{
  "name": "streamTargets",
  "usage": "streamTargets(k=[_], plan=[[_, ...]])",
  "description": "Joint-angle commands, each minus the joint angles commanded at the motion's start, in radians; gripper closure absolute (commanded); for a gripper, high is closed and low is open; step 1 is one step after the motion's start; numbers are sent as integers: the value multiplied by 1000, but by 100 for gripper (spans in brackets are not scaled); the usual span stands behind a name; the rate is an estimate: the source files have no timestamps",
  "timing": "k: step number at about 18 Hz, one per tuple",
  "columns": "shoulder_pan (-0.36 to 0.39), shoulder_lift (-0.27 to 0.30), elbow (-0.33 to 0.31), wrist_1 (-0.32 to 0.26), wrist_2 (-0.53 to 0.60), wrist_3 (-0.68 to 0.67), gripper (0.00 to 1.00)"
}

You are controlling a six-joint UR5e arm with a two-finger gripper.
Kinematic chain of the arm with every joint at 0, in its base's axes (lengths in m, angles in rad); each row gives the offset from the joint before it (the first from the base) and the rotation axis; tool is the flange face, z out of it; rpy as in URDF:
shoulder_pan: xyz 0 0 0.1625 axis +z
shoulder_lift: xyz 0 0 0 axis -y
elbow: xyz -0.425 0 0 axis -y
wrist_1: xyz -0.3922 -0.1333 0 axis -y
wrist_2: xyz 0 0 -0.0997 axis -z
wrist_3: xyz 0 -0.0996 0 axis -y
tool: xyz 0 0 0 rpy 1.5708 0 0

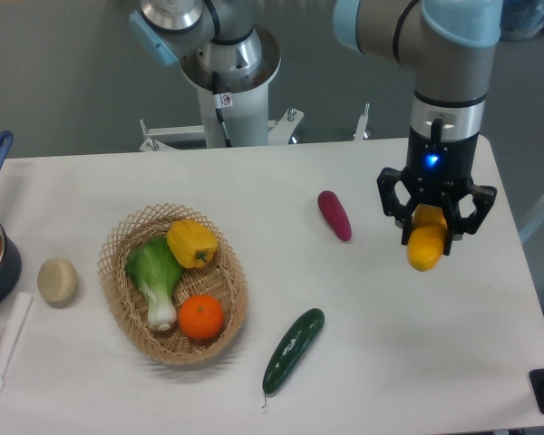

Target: Place the mango in the basket

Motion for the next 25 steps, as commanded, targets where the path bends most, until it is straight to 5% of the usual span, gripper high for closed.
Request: streamTargets(k=[8, 20, 25], plan=[[-26, 18, -11, -5, 2, -54, 64], [-176, -14, -67, 26, 11, -428, 64], [-256, -11, -155, 132, 25, -199, 63]])
